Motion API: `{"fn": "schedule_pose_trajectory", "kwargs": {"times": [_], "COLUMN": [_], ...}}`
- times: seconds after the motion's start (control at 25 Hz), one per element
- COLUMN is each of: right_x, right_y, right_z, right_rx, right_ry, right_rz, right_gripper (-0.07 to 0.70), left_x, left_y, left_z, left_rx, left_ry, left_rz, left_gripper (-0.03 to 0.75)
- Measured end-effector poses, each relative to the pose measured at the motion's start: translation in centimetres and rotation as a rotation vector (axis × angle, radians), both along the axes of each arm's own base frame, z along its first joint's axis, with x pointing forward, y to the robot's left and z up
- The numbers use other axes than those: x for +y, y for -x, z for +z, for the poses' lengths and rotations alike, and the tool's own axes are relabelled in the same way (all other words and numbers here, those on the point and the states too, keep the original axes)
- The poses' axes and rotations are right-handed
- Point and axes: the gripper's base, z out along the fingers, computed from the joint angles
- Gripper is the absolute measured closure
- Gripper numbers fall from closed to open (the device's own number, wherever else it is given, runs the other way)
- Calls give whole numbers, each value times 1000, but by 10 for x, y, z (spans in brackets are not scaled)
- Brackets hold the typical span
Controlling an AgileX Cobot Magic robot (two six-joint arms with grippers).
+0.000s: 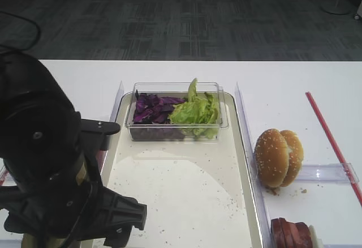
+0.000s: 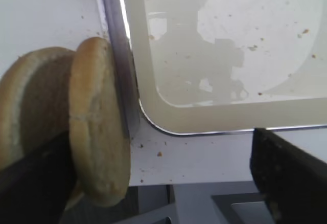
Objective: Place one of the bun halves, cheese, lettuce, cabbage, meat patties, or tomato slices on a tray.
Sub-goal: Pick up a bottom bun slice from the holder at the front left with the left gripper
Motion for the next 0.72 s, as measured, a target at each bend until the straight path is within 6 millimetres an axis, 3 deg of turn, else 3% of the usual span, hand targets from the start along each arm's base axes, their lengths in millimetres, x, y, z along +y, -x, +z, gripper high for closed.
{"fn": "schedule_pose_trajectory", "kwargs": {"times": [0.28,0.72], "right_x": [0,0], "right_y": [0,0], "right_z": [0,0], "right_rx": [0,0], "right_ry": [0,-2], "right_rz": [0,-1], "right_gripper": [267,267], "left_x": [4,7], "left_y": [-5,-6], "left_z": [0,0], "left_rx": [-9,-24], "left_ry": [-11,-44], "left_rz": [9,-10], "left_gripper": [170,419]}}
